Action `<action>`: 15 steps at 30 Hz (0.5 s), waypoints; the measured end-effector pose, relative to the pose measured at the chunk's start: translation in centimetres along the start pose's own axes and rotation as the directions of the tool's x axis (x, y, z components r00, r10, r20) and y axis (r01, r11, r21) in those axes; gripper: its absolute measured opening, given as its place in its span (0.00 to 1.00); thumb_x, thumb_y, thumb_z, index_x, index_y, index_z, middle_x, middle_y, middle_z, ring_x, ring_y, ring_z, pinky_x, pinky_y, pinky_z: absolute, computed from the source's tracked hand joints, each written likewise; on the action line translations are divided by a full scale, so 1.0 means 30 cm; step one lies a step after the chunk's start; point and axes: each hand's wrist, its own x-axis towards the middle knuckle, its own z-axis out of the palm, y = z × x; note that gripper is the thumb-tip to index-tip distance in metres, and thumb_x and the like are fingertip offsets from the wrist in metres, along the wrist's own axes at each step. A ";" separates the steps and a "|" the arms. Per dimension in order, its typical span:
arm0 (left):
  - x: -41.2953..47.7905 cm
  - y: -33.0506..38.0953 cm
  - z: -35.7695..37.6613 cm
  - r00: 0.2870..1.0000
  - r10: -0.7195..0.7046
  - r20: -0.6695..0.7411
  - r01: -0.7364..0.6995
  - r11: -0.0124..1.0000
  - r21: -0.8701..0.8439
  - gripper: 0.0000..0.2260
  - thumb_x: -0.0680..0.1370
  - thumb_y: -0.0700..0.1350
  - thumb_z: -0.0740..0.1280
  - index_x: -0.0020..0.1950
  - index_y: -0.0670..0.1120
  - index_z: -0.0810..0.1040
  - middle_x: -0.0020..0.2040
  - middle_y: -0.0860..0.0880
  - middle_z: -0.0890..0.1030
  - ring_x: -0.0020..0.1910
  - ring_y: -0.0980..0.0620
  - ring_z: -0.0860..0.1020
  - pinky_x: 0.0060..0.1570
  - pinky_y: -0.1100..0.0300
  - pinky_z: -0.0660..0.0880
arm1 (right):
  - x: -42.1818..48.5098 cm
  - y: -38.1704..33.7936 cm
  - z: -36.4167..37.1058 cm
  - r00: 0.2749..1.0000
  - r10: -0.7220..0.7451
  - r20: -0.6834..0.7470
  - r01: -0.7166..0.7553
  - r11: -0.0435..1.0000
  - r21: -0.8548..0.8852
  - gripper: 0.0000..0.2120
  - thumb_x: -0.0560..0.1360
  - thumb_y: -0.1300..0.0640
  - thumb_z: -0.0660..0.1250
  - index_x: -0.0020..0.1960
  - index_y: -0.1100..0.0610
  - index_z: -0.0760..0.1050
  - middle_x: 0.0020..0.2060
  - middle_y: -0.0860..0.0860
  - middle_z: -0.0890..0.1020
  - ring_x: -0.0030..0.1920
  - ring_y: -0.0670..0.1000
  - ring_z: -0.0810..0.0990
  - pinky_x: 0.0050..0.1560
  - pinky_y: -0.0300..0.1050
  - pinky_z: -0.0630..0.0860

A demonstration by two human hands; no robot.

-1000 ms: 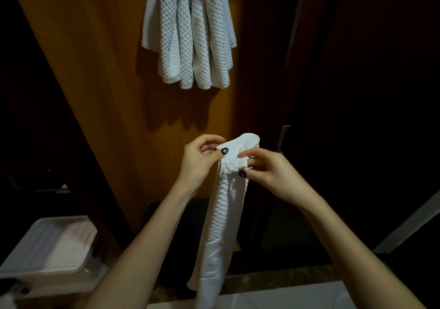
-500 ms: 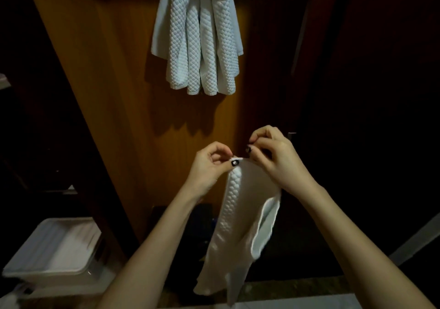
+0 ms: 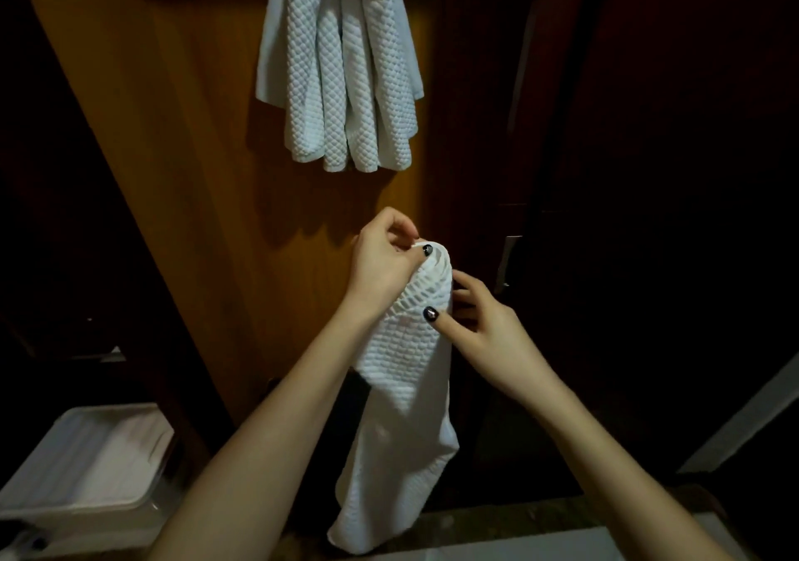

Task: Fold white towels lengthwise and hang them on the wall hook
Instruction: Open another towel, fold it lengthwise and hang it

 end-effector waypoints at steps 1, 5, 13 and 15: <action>0.006 0.007 0.009 1.000 0.005 0.018 -0.006 1.000 0.012 0.17 0.68 0.34 0.73 0.37 0.54 0.71 0.33 0.56 0.76 0.28 0.64 0.73 0.32 0.67 0.70 | 0.007 -0.006 0.003 0.999 0.005 -0.035 -0.005 1.000 0.004 0.35 0.69 0.31 0.65 0.72 0.41 0.63 0.51 0.32 0.76 0.52 0.32 0.77 0.47 0.27 0.73; 0.007 0.019 0.034 0.997 -0.003 0.079 0.005 1.000 -0.026 0.17 0.67 0.32 0.73 0.36 0.54 0.73 0.31 0.55 0.77 0.28 0.60 0.73 0.32 0.64 0.71 | 0.054 -0.027 -0.004 0.986 0.040 -0.161 -0.044 0.999 -0.021 0.22 0.74 0.39 0.65 0.64 0.47 0.74 0.45 0.43 0.82 0.43 0.40 0.80 0.41 0.40 0.77; 0.013 -0.017 -0.026 1.000 0.029 0.003 -0.029 1.000 -0.012 0.15 0.69 0.32 0.71 0.36 0.51 0.74 0.35 0.55 0.77 0.34 0.64 0.75 0.37 0.69 0.73 | 0.078 0.009 -0.054 0.995 0.011 -0.100 -0.023 0.992 -0.120 0.15 0.75 0.61 0.63 0.60 0.51 0.80 0.45 0.39 0.80 0.44 0.35 0.78 0.38 0.26 0.70; 0.024 -0.033 -0.053 0.999 0.022 -0.037 -0.023 0.999 -0.033 0.14 0.69 0.30 0.70 0.36 0.49 0.74 0.35 0.53 0.77 0.34 0.64 0.74 0.38 0.70 0.72 | 0.077 0.040 -0.095 0.999 0.021 -0.025 -0.027 0.960 -0.278 0.10 0.75 0.60 0.66 0.54 0.51 0.81 0.43 0.41 0.81 0.45 0.41 0.79 0.40 0.32 0.70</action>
